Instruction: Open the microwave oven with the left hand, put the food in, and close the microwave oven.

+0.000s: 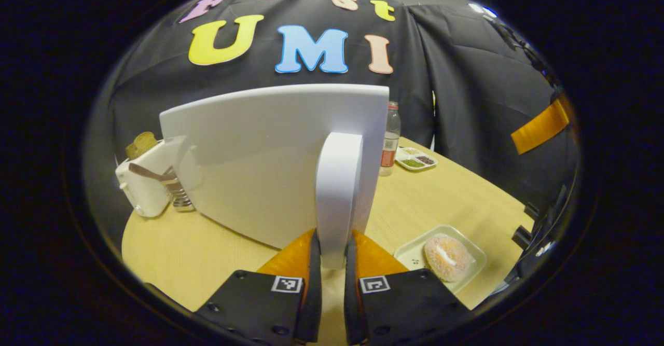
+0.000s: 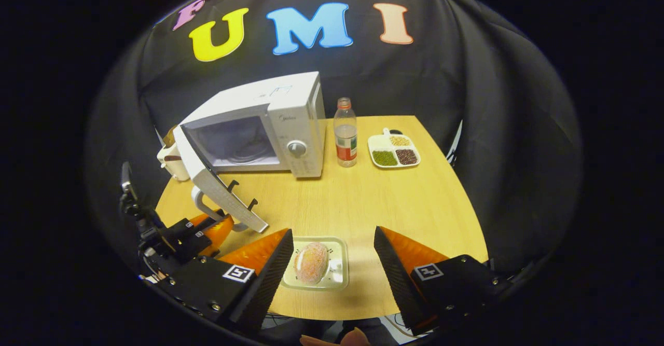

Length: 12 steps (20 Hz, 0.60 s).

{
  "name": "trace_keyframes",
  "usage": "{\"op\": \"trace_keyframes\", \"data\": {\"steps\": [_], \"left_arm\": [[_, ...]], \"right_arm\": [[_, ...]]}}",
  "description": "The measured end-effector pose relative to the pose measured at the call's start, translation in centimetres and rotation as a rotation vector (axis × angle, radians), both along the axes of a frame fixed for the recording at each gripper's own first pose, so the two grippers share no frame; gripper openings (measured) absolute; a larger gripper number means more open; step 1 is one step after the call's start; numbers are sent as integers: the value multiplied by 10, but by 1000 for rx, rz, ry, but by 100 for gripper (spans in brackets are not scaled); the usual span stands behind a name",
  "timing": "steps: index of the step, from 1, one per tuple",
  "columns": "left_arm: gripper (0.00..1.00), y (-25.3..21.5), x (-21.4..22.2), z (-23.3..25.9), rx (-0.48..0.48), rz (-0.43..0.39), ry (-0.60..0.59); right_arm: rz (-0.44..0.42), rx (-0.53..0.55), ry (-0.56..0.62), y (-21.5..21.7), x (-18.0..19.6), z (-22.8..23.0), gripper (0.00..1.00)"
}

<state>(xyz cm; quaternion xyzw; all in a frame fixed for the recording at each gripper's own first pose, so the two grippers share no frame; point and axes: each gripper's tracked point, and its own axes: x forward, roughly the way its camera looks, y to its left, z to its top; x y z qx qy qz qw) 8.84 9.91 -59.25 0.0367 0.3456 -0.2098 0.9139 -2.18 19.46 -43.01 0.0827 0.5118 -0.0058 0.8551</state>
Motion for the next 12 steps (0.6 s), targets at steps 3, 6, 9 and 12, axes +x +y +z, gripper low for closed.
{"op": "trace_keyframes", "data": {"steps": [3, 6, 9, 12], "left_arm": [[32, 26, -20, -7, 11, 26, 34], [34, 57, -43, -24, 50, 52, 106], [33, 89, -54, -10, 79, 103, 96], [36, 123, -64, 1, 78, 178, 86]], "right_arm": [[37, -15, 65, 21, 0, -41, 96], [65, -39, 150, 36, -7, -82, 96], [104, -79, 230, 44, -28, -122, 96], [116, -98, 282, 48, -41, -144, 96]]}}
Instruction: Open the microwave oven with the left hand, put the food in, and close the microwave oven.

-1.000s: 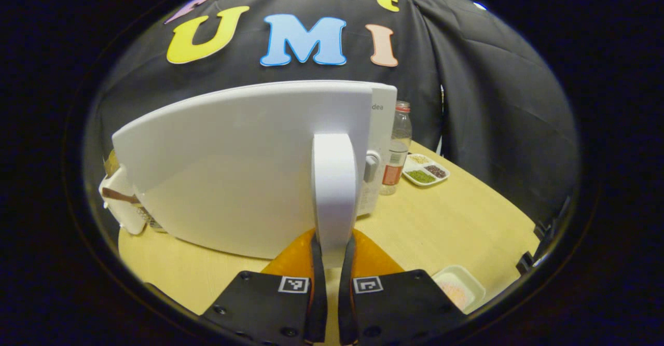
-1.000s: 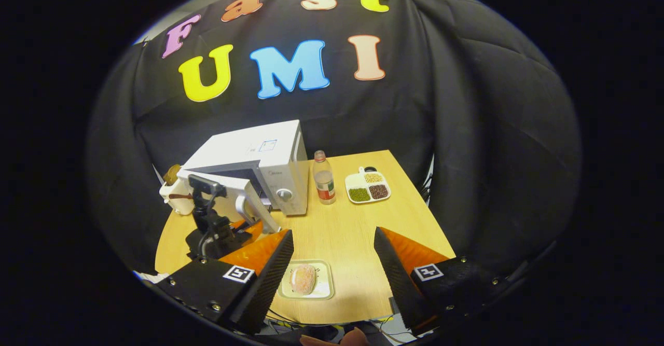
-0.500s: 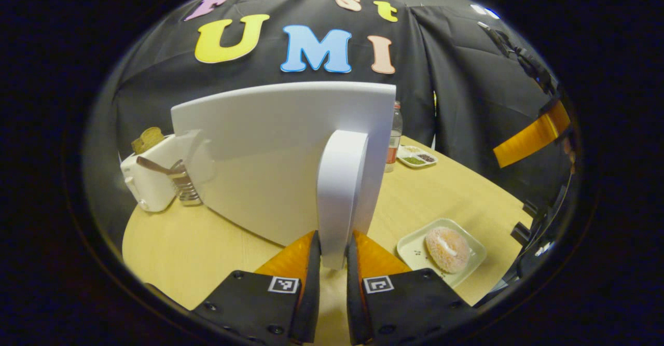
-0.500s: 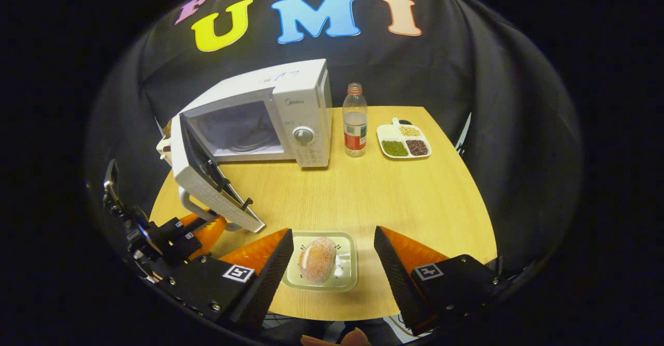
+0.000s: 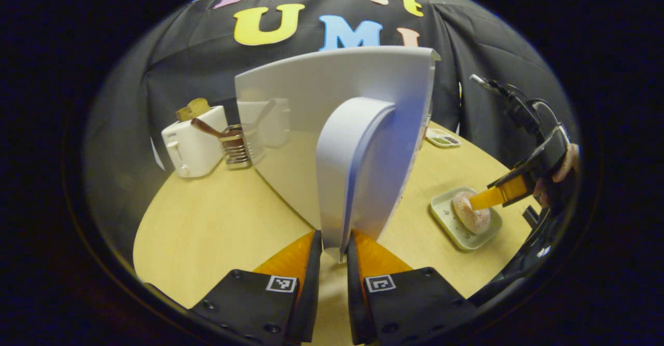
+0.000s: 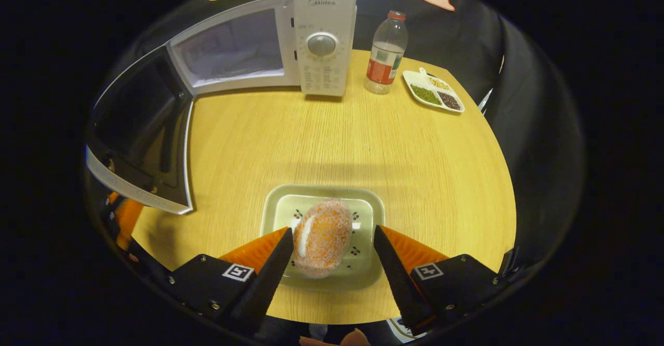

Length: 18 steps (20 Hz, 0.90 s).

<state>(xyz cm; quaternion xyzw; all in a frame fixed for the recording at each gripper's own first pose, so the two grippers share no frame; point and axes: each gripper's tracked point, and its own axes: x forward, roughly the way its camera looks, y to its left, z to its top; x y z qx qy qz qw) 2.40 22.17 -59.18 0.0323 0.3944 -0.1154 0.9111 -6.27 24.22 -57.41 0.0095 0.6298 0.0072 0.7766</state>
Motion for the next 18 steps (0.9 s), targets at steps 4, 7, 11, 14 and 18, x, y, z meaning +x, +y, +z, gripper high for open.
{"op": "trace_keyframes", "data": {"steps": [4, 7, 11, 14, 18], "left_arm": [[34, 44, -13, 11, 13, 112, -2], [36, 63, -24, 20, 34, 152, -5], [29, 70, -35, 38, 63, 188, -17], [29, 66, -47, 51, 95, 227, -18], [36, 43, -77, 93, 103, 313, -41]], "right_arm": [[7, 35, 23, 18, 2, -13, 96], [35, 31, 41, 22, 0, -18, 97], [48, 46, 22, 23, 3, -16, 96], [88, 34, 12, 12, 2, -18, 96], [132, 77, 20, 4, 2, -29, 95]]}}
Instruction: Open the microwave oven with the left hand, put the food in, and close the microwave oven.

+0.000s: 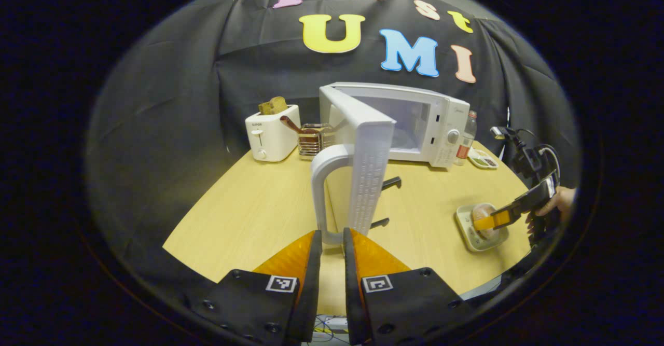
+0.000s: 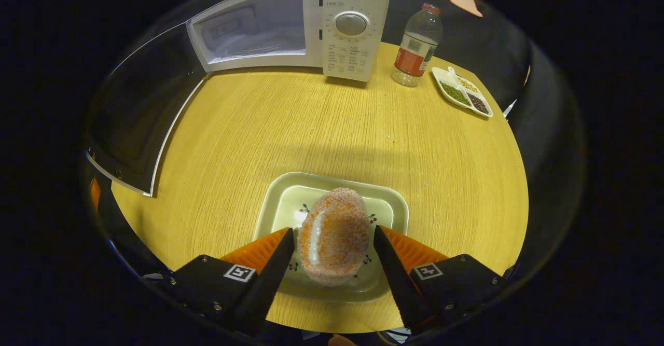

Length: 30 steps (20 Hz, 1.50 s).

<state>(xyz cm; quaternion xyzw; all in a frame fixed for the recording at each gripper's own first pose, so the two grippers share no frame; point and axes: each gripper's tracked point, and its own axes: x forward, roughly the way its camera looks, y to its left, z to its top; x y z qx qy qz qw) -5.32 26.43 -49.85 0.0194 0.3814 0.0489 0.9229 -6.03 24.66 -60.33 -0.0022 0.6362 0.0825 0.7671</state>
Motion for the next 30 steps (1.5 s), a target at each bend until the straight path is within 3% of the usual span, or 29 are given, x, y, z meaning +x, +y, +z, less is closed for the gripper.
{"op": "trace_keyframes", "data": {"steps": [1, 3, 4, 6, 7, 8, 10, 11, 13, 17, 19, 23, 26, 30], "left_arm": [[29, -15, -14, 13, -8, 26, -11], [32, -26, -34, 33, -5, 98, -20], [34, -35, -48, 45, 0, 130, -29], [47, -51, -73, 68, 34, 194, -37], [44, -59, -85, 79, 48, 219, -40], [48, -67, -97, 90, 60, 239, -48], [64, -78, -112, 116, 78, 273, -73], [71, -80, -115, 130, 83, 286, -95], [79, -79, -112, 162, 86, 299, -156], [82, -49, -109, 209, 89, 325, -266], [85, -36, -114, 229, 82, 296, -305], [85, -14, -121, 250, 72, 181, -365], [85, -4, -115, 246, 28, 86, -377], [85, 17, -111, 261, 23, 22, -405]], "right_arm": [[0, 16, 15, 0, -3, -6, 90], [18, 12, -23, -6, 1, -7, 91], [49, 8, -33, -8, -1, -9, 85], [90, 11, -82, -6, -1, -11, 80], [101, 11, -92, -6, -3, -11, 76], [102, 14, -107, -6, -1, -10, 76], [113, 23, -125, -3, 0, -13, 76], [130, 21, -134, -5, -1, -11, 66], [144, 23, -157, -4, -1, -10, 67], [84, 28, -109, -6, -1, -9, 66], [22, 3, -88, -15, 0, 0, 66], [-121, 47, -156, -10, 8, 53, 64], [-166, 92, -227, 9, 12, 97, 66], [-233, 185, -297, 47, 26, 147, 66]]}}
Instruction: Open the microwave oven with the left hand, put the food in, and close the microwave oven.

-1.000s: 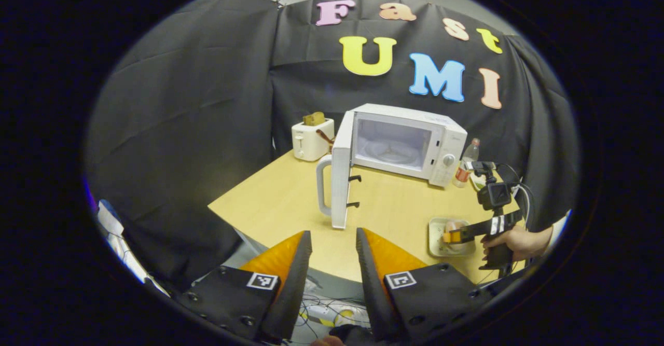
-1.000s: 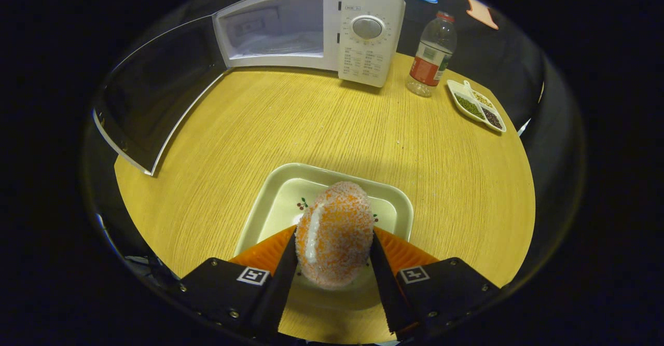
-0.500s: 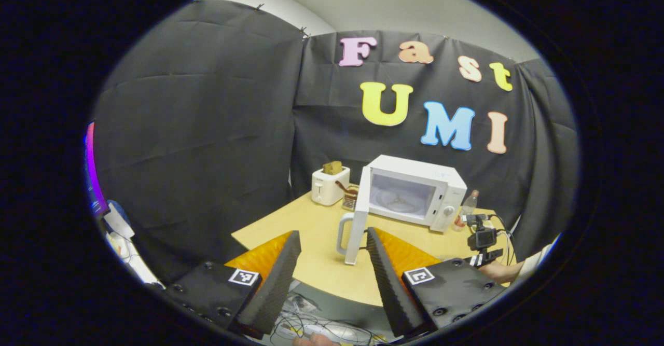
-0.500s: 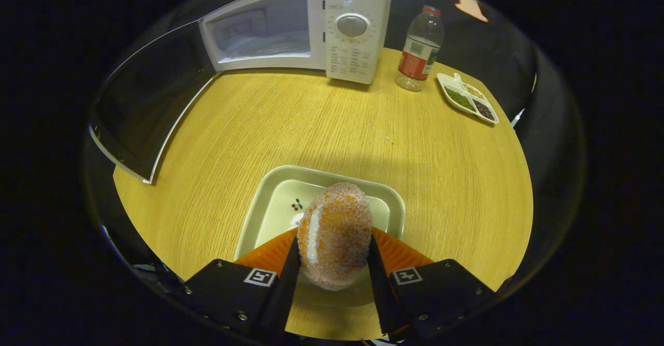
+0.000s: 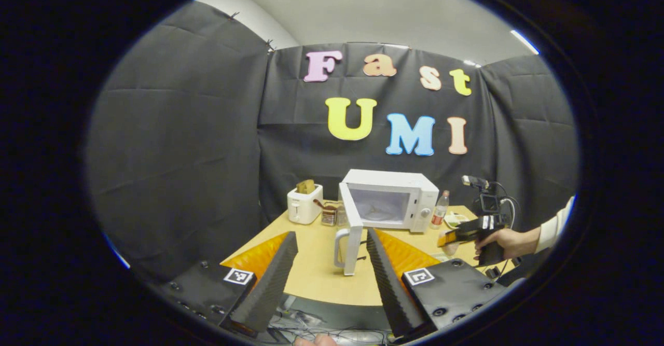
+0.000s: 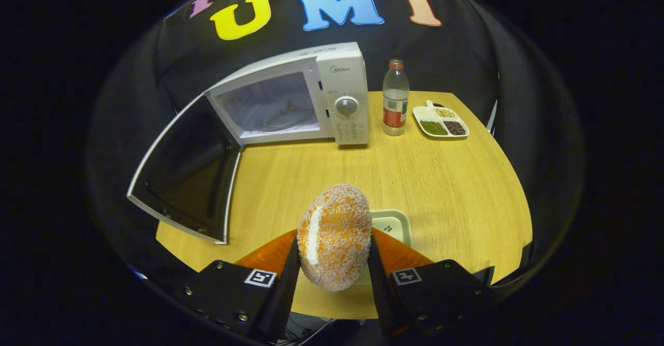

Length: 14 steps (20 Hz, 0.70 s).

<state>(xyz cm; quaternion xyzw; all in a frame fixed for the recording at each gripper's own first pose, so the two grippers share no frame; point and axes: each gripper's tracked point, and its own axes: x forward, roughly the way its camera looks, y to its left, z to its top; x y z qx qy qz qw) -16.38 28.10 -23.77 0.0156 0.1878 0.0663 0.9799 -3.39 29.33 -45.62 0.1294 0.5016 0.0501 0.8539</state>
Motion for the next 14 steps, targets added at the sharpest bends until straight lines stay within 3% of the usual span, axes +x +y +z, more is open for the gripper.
{"op": "trace_keyframes", "data": {"steps": [2, 3, 4, 6, 10, 11, 13, 14], "left_arm": [[85, 13, -2, 8, -10, 12, -22], [90, 16, -3, 9, -27, 21, -31], [85, 18, -5, 11, -43, 34, -33], [85, 22, -10, 9, -61, 49, -33], [84, 33, -13, 8, -11, 68, -16], [89, 33, -12, 7, -6, 74, -12], [85, 36, -7, 1, -7, 95, -2], [90, 38, -2, -2, -7, 109, 6]], "right_arm": [[-16, 35, -17, 20, 11, 14, 66], [-25, 61, -22, 31, 17, 19, 66], [-37, 88, -28, 42, 24, 24, 66], [-51, 122, -44, 60, 38, 30, 66], [-43, 172, -69, 93, 65, 32, 66], [-48, 188, -66, 100, 70, 30, 66], [-66, 222, -64, 112, 85, 23, 66], [-73, 238, -65, 118, 95, 20, 66]]}}
